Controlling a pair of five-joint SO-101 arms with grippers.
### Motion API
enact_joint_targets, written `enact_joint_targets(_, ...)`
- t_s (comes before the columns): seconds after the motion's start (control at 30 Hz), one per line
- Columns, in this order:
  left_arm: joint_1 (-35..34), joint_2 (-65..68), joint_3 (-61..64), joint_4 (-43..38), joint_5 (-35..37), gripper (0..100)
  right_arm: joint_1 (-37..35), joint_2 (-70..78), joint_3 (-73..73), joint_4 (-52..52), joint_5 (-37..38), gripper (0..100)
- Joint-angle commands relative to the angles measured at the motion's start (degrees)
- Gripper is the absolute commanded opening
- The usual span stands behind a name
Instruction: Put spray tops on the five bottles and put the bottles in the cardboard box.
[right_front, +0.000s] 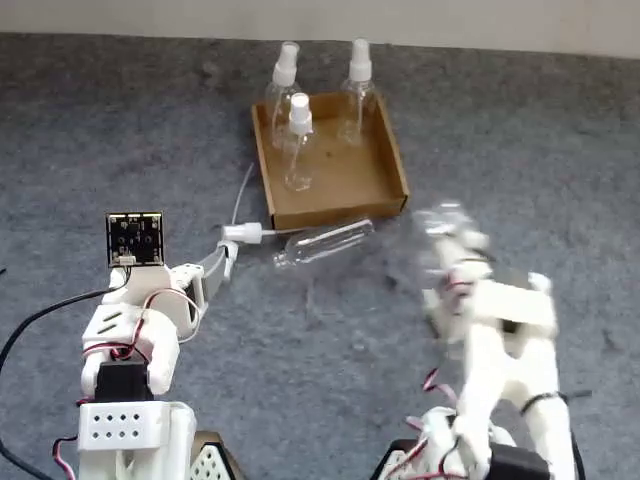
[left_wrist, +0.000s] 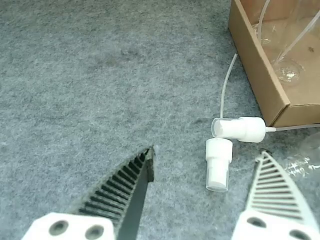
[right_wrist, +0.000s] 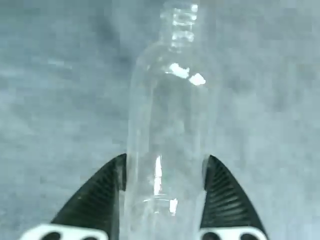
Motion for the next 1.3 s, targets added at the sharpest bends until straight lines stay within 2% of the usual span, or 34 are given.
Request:
enact_joint_targets(0.0, -0.1, -0.4, -0.4, -1.6, 0.2, 25, 11.2, 3.6, -2.4, -3.6, -0.3, 5.5)
enact_joint_targets(0.1, -0.1, -0.4, -0.4, -1.6, 0.2, 25, 14.9, 8.2, -2.7, -5.2, -0.4, 5.5)
enact_joint_targets(0.23, -0.1, -0.4, -0.4, -1.6, 0.2, 25, 15.6, 10.8, -5.8, -4.9, -0.3, 6.4)
enact_joint_targets(0.43, -0.1, -0.4, -0.3, -1.5, 0.2, 25, 12.5, 10.8, -11.6, 4.9, -0.5, 22.2)
enact_joint_targets(0.5, -0.1, -0.4, -0.3, -1.5, 0.2, 25, 10.2, 11.2, -14.4, 7.3, -0.6, 24.4)
enact_joint_targets(0.57, -0.1, -0.4, -0.3, -1.5, 0.2, 25, 8.5, 11.3, -16.3, 8.6, -0.8, 24.4)
enact_joint_targets(0.67, -0.1, -0.4, -0.3, -1.4, 0.2, 25, 7.6, 11.3, -18.3, 8.8, -5.2, 24.4)
enact_joint_targets(1.27, -0.1, -0.2, -0.3, -1.4, 0.2, 25, 4.7, 11.5, -25.2, 9.5, -8.3, 24.4)
